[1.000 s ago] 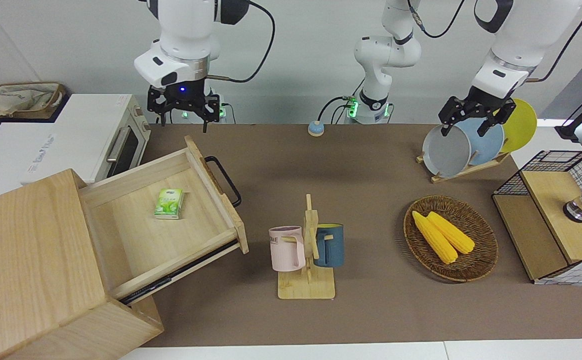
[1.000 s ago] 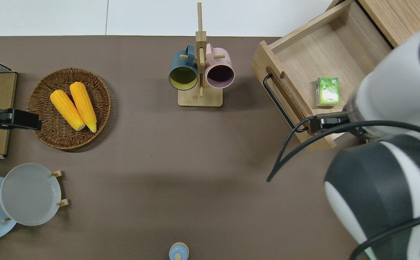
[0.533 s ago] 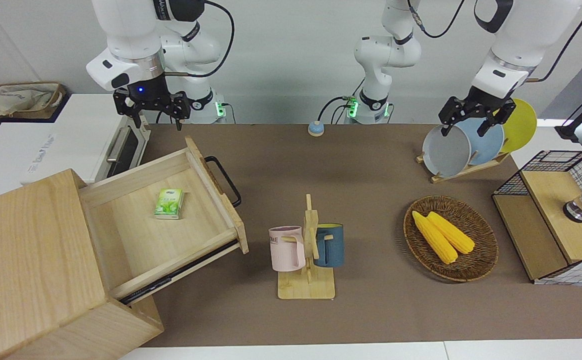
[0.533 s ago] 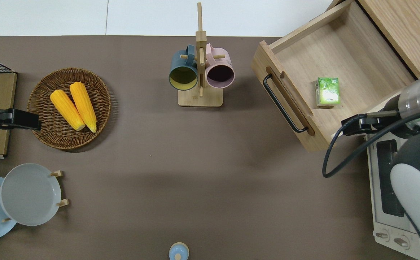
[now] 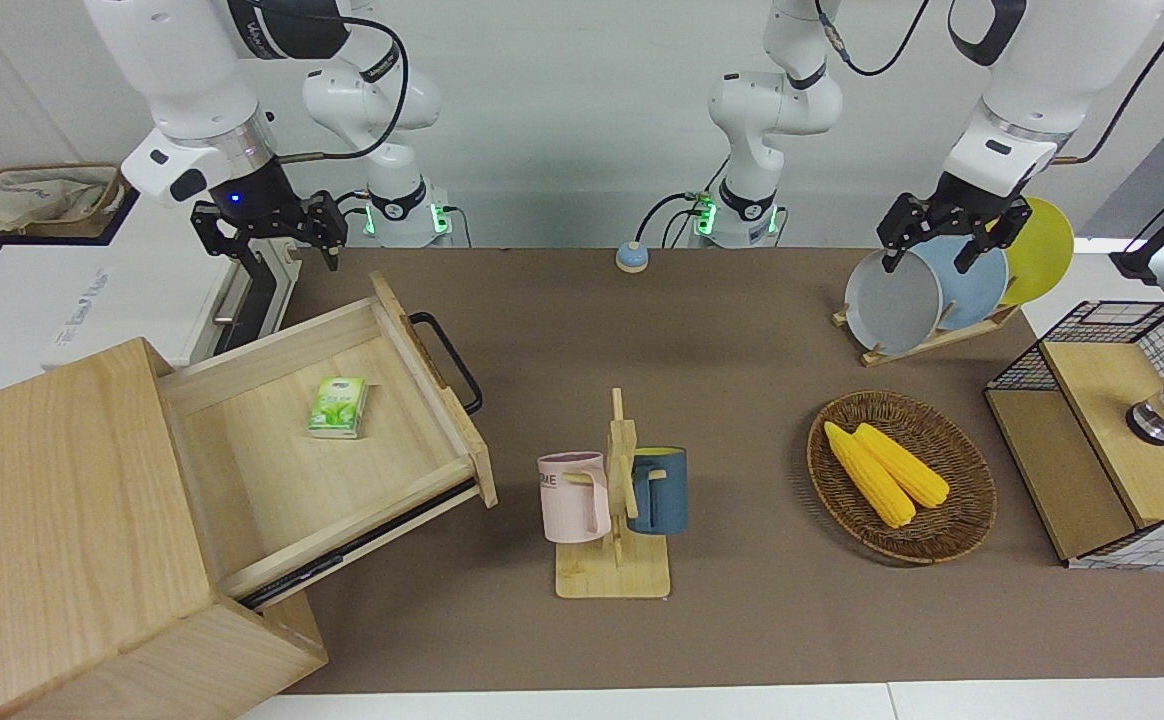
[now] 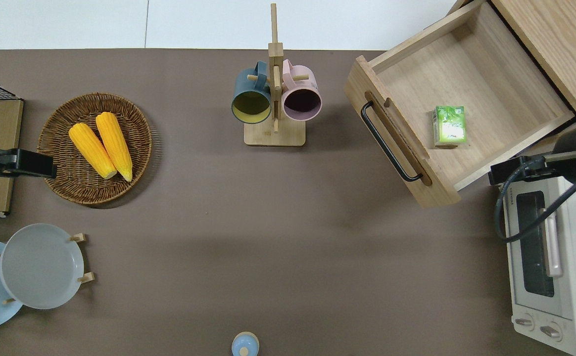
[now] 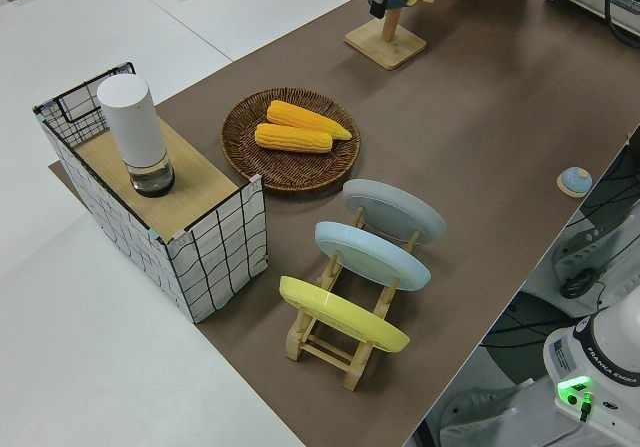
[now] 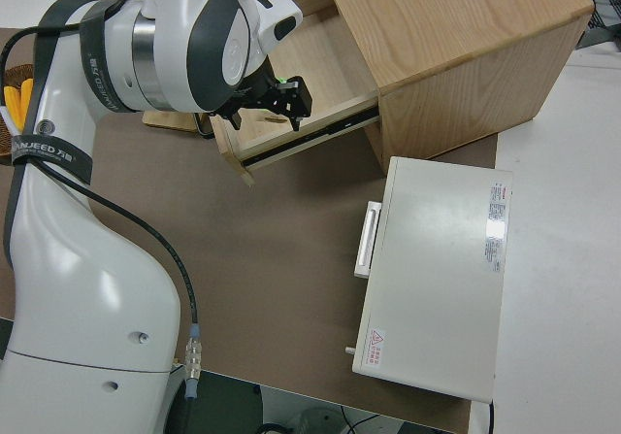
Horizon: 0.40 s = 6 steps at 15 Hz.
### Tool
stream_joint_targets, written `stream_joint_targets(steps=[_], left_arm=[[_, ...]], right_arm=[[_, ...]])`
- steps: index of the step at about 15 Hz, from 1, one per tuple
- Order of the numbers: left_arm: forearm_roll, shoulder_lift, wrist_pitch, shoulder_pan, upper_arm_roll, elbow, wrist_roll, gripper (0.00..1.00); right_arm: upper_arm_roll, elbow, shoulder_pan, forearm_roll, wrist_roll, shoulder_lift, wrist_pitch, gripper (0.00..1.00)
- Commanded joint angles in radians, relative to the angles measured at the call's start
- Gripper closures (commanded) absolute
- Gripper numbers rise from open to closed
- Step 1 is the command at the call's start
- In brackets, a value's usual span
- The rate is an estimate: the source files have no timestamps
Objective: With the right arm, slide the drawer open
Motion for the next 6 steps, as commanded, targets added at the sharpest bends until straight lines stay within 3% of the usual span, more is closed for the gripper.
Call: stream_joint_targets(steps=[1,6], left_arm=[[0.014,0.012,0.001,-0.017,0.016,0.02,0.006,0.0],[0.014,0.012,0.001,-0.017,0.016,0.02,0.006,0.0]], right_arm=[[0.01,-0.022,-0.01,0.014,0.043,-0.019,0.028,0.013],[0.011,0.002,-0.007,0.01,0.117,-0.004,0.016,0.013]])
